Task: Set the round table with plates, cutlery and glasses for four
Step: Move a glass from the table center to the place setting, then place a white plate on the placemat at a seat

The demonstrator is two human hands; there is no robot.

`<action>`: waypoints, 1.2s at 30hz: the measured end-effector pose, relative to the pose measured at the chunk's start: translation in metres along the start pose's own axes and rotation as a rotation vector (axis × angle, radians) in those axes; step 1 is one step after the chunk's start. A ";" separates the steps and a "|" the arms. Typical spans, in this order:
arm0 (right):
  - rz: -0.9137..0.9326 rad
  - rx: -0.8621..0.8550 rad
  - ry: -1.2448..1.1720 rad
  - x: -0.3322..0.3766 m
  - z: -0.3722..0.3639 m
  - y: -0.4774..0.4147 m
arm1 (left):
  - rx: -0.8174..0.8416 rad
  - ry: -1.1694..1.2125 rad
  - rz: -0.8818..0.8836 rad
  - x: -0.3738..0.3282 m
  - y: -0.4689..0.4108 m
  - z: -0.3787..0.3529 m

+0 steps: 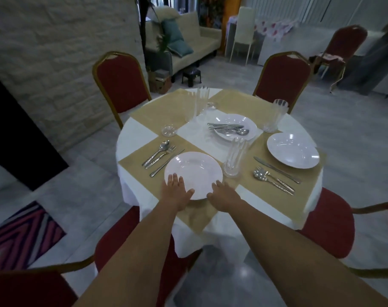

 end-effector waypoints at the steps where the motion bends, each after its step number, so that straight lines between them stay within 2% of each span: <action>1: 0.023 0.004 0.019 0.001 -0.004 0.008 | -0.001 0.000 0.015 0.000 0.009 -0.005; 9: 0.172 0.054 0.102 0.008 -0.040 0.074 | -0.042 0.101 0.069 -0.005 0.105 -0.046; 14: 0.224 0.039 0.179 0.023 -0.065 0.117 | -0.021 0.118 0.139 0.004 0.163 -0.071; 23: 0.275 0.037 0.154 0.038 -0.132 0.179 | -0.024 0.194 0.226 0.034 0.255 -0.129; 26: 0.291 0.065 0.239 0.047 -0.157 0.213 | 0.003 0.246 0.271 0.048 0.299 -0.155; 30: 0.339 0.109 0.293 0.067 -0.192 0.263 | 0.020 0.238 0.311 0.069 0.358 -0.183; 32: 0.422 0.114 0.304 0.083 -0.217 0.283 | 0.029 0.221 0.340 0.081 0.389 -0.197; 36: 0.429 0.143 0.299 0.119 -0.249 0.322 | 0.038 0.277 0.414 0.108 0.447 -0.217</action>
Point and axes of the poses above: each hand's wrist, its own y-axis away from the middle knuckle, its own z-axis out of the back of the hand, x = y × z, the point moved 5 cm from there along -y, towards the middle knuckle, and after that the axes turned 15 degrees about y, right-handed, at the moved point
